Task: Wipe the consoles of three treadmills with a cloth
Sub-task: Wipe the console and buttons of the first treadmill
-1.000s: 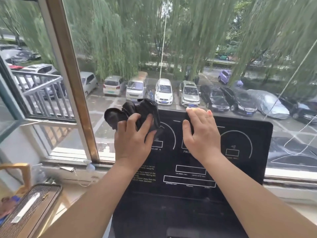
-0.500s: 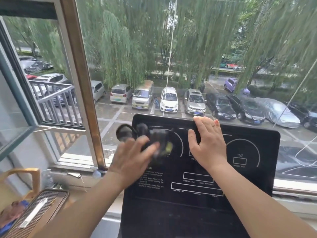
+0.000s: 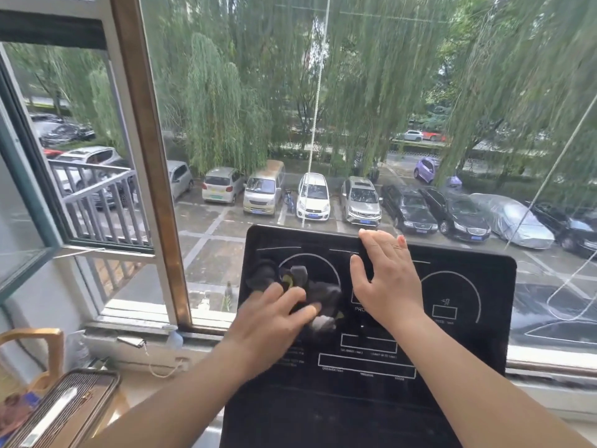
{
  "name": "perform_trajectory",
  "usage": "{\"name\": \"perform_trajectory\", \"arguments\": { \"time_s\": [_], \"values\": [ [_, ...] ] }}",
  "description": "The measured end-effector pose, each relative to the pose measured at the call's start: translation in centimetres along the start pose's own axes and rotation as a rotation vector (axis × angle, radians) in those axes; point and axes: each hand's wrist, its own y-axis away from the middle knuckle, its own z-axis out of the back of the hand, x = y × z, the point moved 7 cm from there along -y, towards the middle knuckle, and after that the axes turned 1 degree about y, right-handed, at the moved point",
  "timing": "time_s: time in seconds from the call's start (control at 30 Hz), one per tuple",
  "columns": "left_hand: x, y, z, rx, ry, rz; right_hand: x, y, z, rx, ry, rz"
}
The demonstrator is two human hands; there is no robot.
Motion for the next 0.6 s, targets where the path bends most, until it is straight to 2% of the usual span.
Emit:
{"name": "perform_trajectory", "arguments": {
  "time_s": [0.13, 0.27, 0.3, 0.37, 0.43, 0.47, 0.5, 0.53, 0.6],
  "values": [
    [5.6, -4.2, 2.7, -0.152, -0.17, 0.231, 0.0, 0.0, 0.0, 0.012, 0.006, -0.003],
    [3.0, -1.9, 0.4, -0.214, -0.09, 0.302, 0.0, -0.1, 0.1, 0.002, -0.008, 0.004],
    [1.6, -0.8, -0.3, -0.22, -0.077, 0.25, 0.0, -0.1, 0.1, 0.001, -0.01, 0.004],
    [-0.5, 0.7, -0.9, -0.186, -0.077, 0.033, 0.0, -0.1, 0.1, 0.004, -0.005, 0.012],
    [0.2, 0.3, -0.1, -0.113, -0.084, -0.19, 0.0, 0.0, 0.1, 0.005, -0.004, 0.015],
    [1.3, -0.5, 0.6, -0.099, -0.118, -0.246, 0.0, -0.1, 0.1, 0.0, -0.004, 0.013],
    [2.8, -1.5, 1.3, -0.108, -0.152, -0.233, 0.0, -0.1, 0.1, -0.005, -0.003, 0.009],
    [4.6, -2.5, 2.0, -0.143, -0.167, -0.145, 0.0, -0.1, 0.1, -0.01, -0.001, 0.006],
    [7.7, -3.4, 3.0, -0.217, -0.125, 0.183, 0.0, -0.1, 0.1, -0.014, 0.005, 0.005]
  ]
}}
